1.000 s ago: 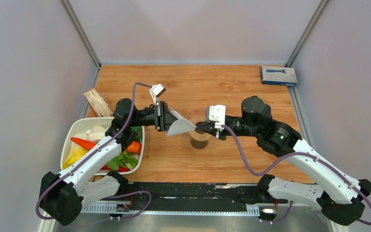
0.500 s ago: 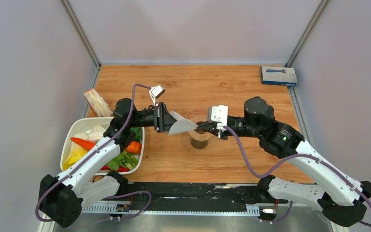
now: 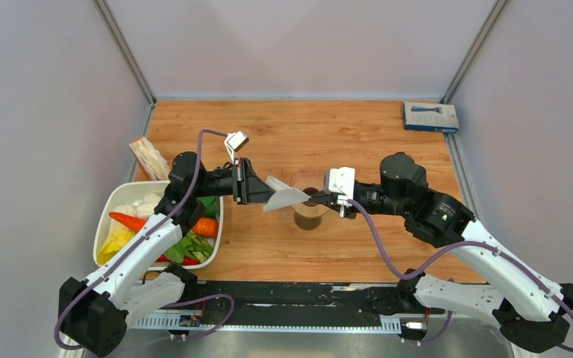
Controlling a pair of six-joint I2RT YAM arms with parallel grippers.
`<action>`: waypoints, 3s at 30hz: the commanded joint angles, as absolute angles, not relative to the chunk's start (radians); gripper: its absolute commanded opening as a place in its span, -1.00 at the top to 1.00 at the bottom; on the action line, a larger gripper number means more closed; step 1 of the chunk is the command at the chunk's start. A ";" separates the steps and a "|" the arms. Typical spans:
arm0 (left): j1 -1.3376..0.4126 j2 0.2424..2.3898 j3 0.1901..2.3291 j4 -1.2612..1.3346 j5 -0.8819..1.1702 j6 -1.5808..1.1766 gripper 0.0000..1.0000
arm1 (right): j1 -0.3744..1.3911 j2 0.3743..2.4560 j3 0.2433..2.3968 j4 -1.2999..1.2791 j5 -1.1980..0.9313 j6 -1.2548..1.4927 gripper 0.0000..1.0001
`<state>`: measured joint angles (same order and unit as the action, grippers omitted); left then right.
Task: Place the coffee filter in the dripper
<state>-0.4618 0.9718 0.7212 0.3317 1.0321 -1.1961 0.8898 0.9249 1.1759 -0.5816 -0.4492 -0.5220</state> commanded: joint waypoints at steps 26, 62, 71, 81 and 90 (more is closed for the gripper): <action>-0.438 0.997 1.211 -0.368 0.444 -0.354 1.00 | 0.825 0.986 1.407 -0.507 -0.199 -0.221 -1.00; -0.429 1.074 1.263 -0.178 0.889 -0.564 1.00 | 0.802 0.918 1.343 -0.373 -0.375 -0.556 -0.18; -0.465 1.076 1.261 -0.201 0.911 -0.551 1.00 | 0.801 0.965 1.343 -0.384 -0.429 -0.595 0.52; -0.505 1.102 1.281 -0.209 0.917 -0.567 1.00 | 0.804 0.997 1.356 -0.423 -0.459 -0.643 1.00; -0.543 1.118 1.281 -0.183 0.926 -0.592 1.00 | 0.806 1.022 1.355 -0.449 -0.474 -0.676 1.00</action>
